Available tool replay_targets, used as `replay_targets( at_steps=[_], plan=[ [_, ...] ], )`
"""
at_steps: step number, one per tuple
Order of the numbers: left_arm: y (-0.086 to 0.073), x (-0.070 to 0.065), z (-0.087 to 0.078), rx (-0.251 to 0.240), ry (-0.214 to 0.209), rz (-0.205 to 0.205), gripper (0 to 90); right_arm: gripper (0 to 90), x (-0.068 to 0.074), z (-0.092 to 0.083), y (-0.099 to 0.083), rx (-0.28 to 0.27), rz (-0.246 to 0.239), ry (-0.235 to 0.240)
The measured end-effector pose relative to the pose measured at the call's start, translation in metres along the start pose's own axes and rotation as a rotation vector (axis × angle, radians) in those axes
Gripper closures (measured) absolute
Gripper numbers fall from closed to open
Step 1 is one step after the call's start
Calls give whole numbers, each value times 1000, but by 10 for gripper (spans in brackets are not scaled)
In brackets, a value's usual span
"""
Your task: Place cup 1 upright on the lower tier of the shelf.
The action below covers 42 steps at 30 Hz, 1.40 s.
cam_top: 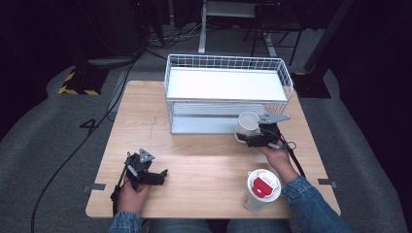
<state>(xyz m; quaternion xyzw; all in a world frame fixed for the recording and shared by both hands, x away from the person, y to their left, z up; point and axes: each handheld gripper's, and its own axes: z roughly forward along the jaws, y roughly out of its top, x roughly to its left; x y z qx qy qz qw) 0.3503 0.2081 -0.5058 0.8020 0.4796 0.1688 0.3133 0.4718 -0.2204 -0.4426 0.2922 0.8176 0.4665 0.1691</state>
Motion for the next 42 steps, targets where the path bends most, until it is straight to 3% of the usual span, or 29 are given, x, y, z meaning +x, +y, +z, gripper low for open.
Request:
replay_targets(
  at_steps=[14,42],
  plan=[
    [0,0,0,0,0,0,4,222,-13,14,5,6,53,-136],
    [0,0,0,-2,1,0,4,221,-25,48,4,8,108,-243]
  ],
)
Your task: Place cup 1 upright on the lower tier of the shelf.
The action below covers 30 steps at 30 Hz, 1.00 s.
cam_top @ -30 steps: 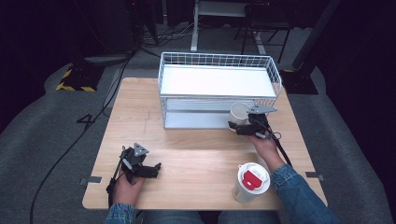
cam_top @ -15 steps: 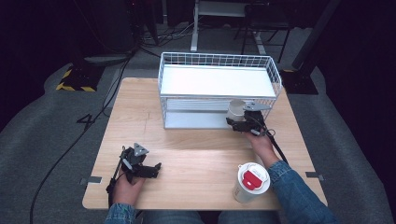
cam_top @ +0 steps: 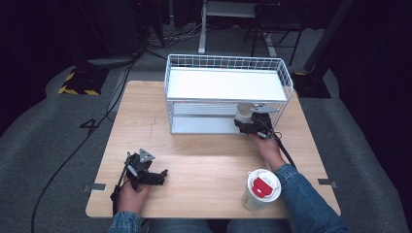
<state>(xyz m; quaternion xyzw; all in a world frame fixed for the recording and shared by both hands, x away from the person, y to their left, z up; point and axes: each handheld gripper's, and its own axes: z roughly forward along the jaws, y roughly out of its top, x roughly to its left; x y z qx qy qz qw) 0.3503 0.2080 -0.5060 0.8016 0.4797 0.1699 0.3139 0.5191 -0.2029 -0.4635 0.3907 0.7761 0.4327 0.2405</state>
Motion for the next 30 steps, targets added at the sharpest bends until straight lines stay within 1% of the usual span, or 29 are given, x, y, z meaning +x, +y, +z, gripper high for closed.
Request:
replay_targets(
  at_steps=[3,4,5,8,16,24,26,27,28,30],
  plan=[
    [0,0,0,0,0,0,4,221,-2,3,0,-2,1,-5],
    [0,0,0,-1,0,-1,4,222,-3,5,0,-8,-10,-8],
    [0,0,0,-1,0,-1,4,221,-3,7,-1,2,0,-9],
    [0,0,0,0,0,0,4,221,-4,10,-2,-3,-6,-15],
    [0,0,0,1,-1,-1,4,221,-7,17,-3,-2,16,-25],
    [0,0,0,2,-1,0,4,221,-8,19,-3,1,35,-18],
    [0,0,0,3,-1,0,4,216,-8,19,-3,6,30,-23],
    [0,0,0,4,-2,0,4,198,-8,19,-3,4,31,-20],
    [0,0,0,3,-1,1,4,165,-9,20,-3,9,21,-22],
    [0,0,0,3,-1,0,4,150,-9,20,-3,7,17,-26]
  ],
)
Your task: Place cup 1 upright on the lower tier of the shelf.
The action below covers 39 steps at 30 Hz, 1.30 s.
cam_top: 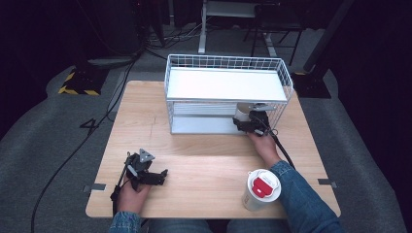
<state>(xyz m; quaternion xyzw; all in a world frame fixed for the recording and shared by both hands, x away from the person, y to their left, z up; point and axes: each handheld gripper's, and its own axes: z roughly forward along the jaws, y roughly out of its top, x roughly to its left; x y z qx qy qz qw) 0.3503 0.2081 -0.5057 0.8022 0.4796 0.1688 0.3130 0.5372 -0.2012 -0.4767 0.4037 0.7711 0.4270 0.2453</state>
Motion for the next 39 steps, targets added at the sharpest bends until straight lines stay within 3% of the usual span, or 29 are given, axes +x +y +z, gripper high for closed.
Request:
replay_targets(
  at_steps=[5,14,23,29,34,39],
  plan=[
    [0,0,0,0,0,0,4,149,-2,-2,0,-13,36,-10],
    [1,-1,1,-3,7,-9,3,130,-3,-13,-4,-30,29,-17],
    [1,-1,2,-5,6,-11,3,130,-4,-46,-5,-40,43,0],
    [1,-1,2,-5,7,-11,4,131,-5,-68,-5,-49,26,28],
    [1,-1,2,-4,7,-10,4,134,-7,-96,-8,-76,28,50],
    [3,1,3,-3,1,2,4,141,-8,-114,-11,-82,29,56]
  ],
)
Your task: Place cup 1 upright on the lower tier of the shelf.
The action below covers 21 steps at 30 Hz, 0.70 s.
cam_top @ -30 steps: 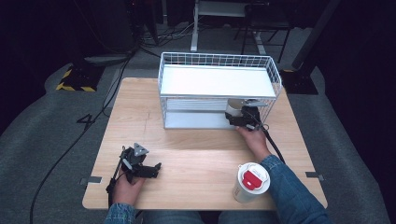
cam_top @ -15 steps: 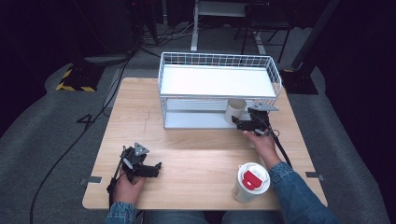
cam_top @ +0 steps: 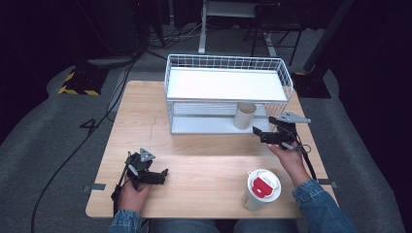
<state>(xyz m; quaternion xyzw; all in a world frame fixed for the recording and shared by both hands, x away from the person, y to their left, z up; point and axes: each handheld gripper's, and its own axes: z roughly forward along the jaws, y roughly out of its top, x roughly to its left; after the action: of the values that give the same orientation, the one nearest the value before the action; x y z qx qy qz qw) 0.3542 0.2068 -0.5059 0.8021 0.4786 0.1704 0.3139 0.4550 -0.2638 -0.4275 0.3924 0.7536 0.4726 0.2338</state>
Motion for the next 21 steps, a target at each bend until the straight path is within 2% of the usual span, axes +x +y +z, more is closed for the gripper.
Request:
replay_targets(
  at_steps=[3,7,8,16,19,21],
  plan=[
    [1,1,1,1,-3,-2,4,146,0,-13,-1,12,-9,3],
    [2,1,1,1,-2,3,3,142,-1,-31,-5,5,-18,41],
    [2,1,2,1,-4,1,3,142,0,-38,-7,12,-17,37],
    [2,1,2,1,-5,0,5,142,-4,-57,-17,67,-12,36],
    [2,1,2,-1,-3,0,5,143,-6,-65,-24,83,-16,63],
    [2,1,2,-1,-1,0,5,144,-7,-69,-29,97,-41,89]
  ],
)
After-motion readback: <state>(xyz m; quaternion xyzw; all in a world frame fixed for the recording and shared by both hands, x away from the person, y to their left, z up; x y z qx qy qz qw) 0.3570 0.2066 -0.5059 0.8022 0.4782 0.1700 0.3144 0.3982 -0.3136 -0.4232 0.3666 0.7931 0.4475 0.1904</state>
